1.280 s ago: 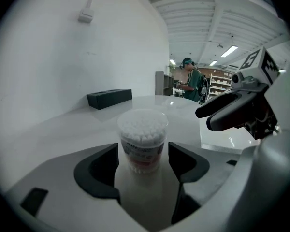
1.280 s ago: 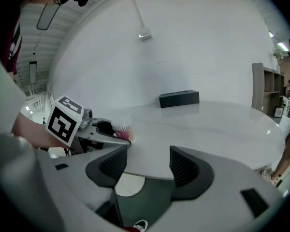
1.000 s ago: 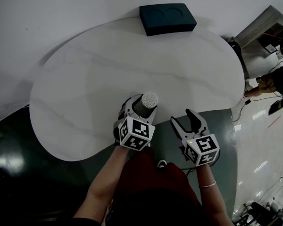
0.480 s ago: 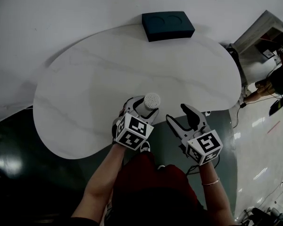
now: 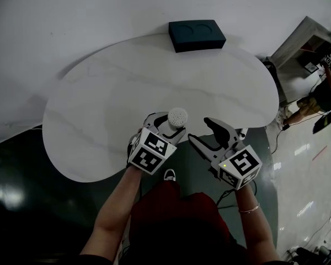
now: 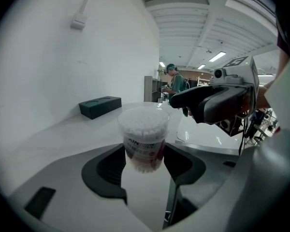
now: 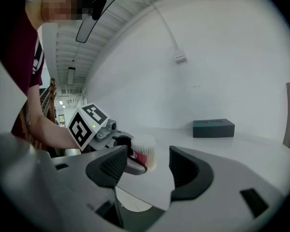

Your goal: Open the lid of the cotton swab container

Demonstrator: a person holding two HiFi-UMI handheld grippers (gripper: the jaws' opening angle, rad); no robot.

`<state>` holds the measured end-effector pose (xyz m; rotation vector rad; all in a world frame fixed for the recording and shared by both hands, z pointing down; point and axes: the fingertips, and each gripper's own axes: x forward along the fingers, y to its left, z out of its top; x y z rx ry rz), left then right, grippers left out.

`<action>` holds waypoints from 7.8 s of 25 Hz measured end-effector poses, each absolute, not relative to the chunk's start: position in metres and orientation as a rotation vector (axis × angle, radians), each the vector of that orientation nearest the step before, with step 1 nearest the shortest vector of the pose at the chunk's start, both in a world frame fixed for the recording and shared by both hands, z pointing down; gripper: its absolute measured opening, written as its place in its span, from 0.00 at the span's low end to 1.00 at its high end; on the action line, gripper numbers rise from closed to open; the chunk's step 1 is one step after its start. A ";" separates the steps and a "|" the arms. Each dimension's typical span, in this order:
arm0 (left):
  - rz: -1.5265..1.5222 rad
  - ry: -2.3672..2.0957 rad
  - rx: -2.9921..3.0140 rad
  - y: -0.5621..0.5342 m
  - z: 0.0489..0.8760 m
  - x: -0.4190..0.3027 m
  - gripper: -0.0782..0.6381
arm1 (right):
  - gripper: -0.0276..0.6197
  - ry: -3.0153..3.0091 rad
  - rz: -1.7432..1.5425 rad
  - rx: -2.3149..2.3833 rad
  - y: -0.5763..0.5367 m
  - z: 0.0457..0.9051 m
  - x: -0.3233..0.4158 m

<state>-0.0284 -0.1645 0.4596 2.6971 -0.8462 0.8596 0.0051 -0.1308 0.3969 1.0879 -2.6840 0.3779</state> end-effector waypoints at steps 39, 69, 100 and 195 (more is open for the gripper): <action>0.974 -0.682 2.822 -0.090 0.426 0.016 0.48 | 0.45 -2.656 0.172 0.560 -0.087 0.376 -0.006; 1.039 -0.807 2.892 -0.109 0.432 0.004 0.46 | 0.43 -2.739 0.565 0.386 -0.106 0.370 -0.009; 1.038 -0.781 2.834 -0.110 0.452 0.002 0.46 | 0.43 -2.851 0.569 0.635 -0.153 0.354 -0.002; 0.938 -0.903 2.646 -0.240 0.527 -0.018 0.54 | 0.43 -2.624 0.722 1.074 -0.169 0.461 0.034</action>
